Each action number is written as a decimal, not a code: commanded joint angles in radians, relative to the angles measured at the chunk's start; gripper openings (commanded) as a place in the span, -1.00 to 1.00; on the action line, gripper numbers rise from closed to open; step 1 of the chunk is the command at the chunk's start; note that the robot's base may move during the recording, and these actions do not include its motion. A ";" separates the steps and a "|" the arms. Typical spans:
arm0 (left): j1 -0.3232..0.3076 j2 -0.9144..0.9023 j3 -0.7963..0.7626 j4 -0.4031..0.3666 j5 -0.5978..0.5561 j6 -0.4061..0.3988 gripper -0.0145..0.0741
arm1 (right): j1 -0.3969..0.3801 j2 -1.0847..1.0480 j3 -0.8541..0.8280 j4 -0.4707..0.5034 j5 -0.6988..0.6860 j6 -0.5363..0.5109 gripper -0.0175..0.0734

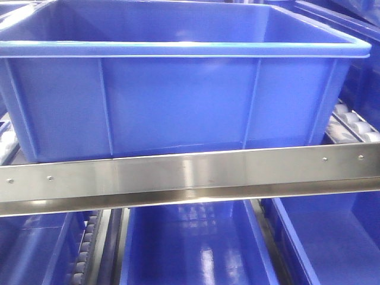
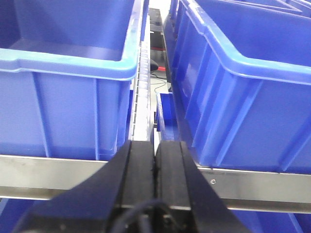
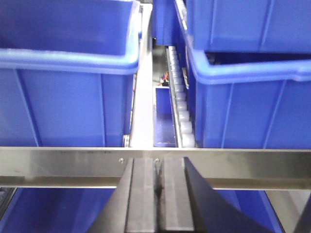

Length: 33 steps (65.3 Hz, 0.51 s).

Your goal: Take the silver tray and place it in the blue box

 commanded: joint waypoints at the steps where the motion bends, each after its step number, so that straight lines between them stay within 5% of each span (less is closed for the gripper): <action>1: 0.001 -0.020 -0.002 -0.011 -0.089 0.001 -0.91 | -0.009 -0.040 0.009 0.001 -0.081 -0.011 -0.51; 33: 0.001 -0.019 -0.002 -0.011 -0.084 0.001 -0.91 | -0.010 -0.043 0.009 0.001 -0.071 -0.011 -0.51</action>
